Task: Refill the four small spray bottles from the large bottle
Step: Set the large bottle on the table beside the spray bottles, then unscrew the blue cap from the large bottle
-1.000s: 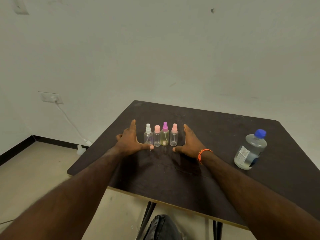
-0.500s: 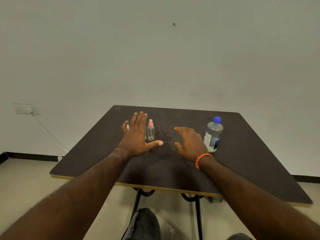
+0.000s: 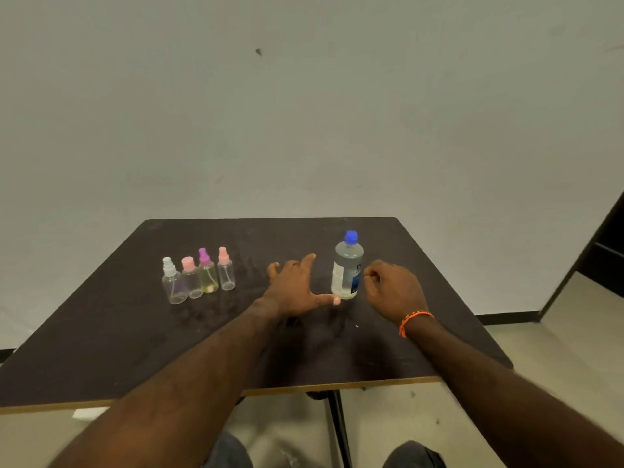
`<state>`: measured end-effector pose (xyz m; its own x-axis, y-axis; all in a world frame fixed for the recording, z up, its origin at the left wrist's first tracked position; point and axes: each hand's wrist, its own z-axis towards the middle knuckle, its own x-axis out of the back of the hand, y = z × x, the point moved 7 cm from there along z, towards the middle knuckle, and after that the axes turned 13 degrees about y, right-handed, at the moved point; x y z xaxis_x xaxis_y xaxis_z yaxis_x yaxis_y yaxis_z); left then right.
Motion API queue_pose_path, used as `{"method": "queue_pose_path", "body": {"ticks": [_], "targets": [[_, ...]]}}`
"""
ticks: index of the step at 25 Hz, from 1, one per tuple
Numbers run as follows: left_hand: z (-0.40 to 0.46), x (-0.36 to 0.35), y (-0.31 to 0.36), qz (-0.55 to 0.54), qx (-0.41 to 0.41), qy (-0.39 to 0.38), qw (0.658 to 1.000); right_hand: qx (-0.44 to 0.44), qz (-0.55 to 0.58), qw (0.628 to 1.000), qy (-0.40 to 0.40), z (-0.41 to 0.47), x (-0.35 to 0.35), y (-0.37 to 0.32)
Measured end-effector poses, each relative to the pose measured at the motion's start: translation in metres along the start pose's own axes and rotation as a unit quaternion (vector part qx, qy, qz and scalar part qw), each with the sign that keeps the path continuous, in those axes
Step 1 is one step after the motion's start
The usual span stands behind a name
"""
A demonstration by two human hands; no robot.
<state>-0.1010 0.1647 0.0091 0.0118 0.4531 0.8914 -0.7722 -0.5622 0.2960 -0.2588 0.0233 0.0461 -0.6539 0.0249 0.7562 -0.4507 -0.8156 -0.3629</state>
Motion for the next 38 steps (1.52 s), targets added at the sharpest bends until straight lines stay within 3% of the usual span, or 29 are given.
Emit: {"method": "queue_pose_path", "body": {"ticks": [4,9,13,18,25,32,38], "targets": [[0.026,-0.006,0.014,-0.101,0.063,0.019,0.993,-0.043,0.077,0.995,0.056,0.043,0.023,0.002],[0.053,-0.009,0.039,-0.156,0.055,0.047,0.985,-0.001,0.073,0.997,-0.009,0.085,0.014,-0.027],[0.057,-0.009,0.035,-0.172,0.059,0.085,0.980,0.046,0.037,0.998,-0.006,0.091,0.000,-0.035],[0.059,-0.010,0.033,-0.186,0.049,0.090,0.977,0.028,0.058,0.998,0.011,0.096,-0.005,-0.031],[0.060,-0.016,0.031,-0.219,0.058,0.081,0.971,0.011,0.144,0.987,-0.070,0.093,-0.010,-0.026],[0.055,-0.007,0.034,-0.214,0.054,0.098,0.970,0.050,0.015,0.996,-0.077,0.099,-0.019,-0.028],[0.057,-0.014,0.031,-0.219,0.057,0.092,0.970,0.091,0.027,0.985,-0.143,0.097,-0.017,-0.037]]}}
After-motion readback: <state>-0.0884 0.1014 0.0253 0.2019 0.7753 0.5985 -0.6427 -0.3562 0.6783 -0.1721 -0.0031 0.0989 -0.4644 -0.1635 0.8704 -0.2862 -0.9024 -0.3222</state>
